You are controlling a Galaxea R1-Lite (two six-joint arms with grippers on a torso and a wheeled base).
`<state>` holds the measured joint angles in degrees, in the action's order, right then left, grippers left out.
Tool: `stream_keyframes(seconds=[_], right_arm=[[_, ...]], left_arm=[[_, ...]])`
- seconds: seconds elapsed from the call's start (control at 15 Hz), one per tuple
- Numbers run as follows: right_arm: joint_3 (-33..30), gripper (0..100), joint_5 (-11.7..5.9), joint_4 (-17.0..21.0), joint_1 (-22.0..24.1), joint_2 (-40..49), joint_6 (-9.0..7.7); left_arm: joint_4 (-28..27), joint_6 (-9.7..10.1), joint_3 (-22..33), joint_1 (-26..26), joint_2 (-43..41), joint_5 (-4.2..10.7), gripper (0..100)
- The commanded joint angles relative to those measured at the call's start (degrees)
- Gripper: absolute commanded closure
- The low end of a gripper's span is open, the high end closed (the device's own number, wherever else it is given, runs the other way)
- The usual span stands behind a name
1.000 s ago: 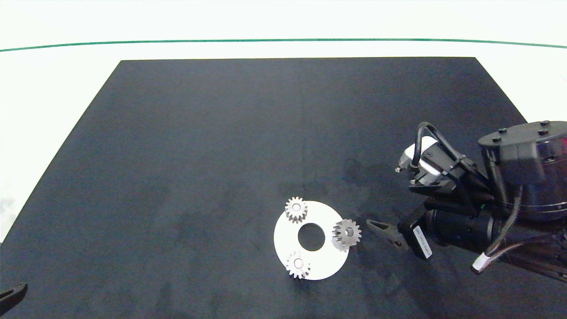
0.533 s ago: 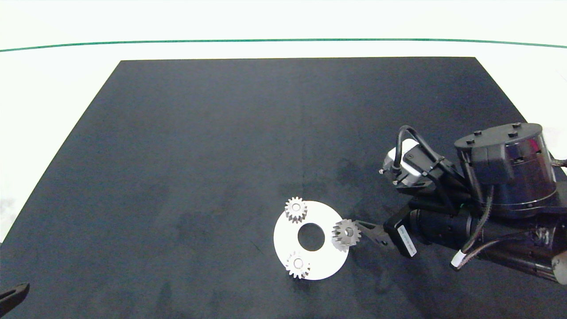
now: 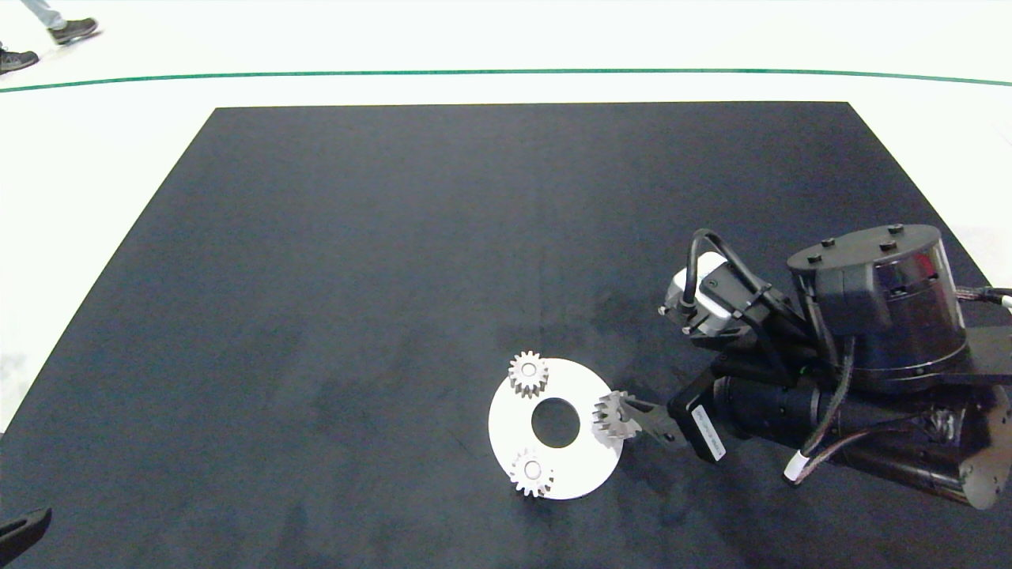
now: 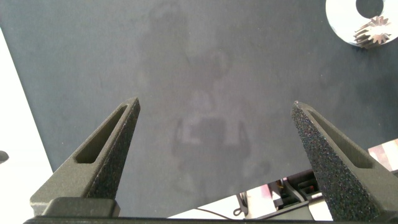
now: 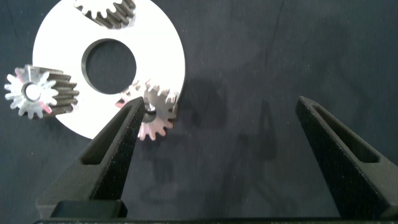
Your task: Install three planetary gears onto the carrier pins
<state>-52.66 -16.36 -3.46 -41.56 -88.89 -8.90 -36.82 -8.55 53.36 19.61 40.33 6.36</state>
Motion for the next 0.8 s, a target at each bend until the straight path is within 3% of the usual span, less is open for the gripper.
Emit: stream_keyframes(seconds=[0.07,0.8], right_arm=[[0.02,0,-0.08,-0.14,-0.01,-1.19,0.02],[0.02,0,0.89,-3.13,-0.19,-2.16,-0.15]], left_arm=[[-0.19,-0.07,-0.18,-0.02,-0.16,0.05,0],[-0.19,0.02,-0.18,0.07,-0.6,0.05,0]])
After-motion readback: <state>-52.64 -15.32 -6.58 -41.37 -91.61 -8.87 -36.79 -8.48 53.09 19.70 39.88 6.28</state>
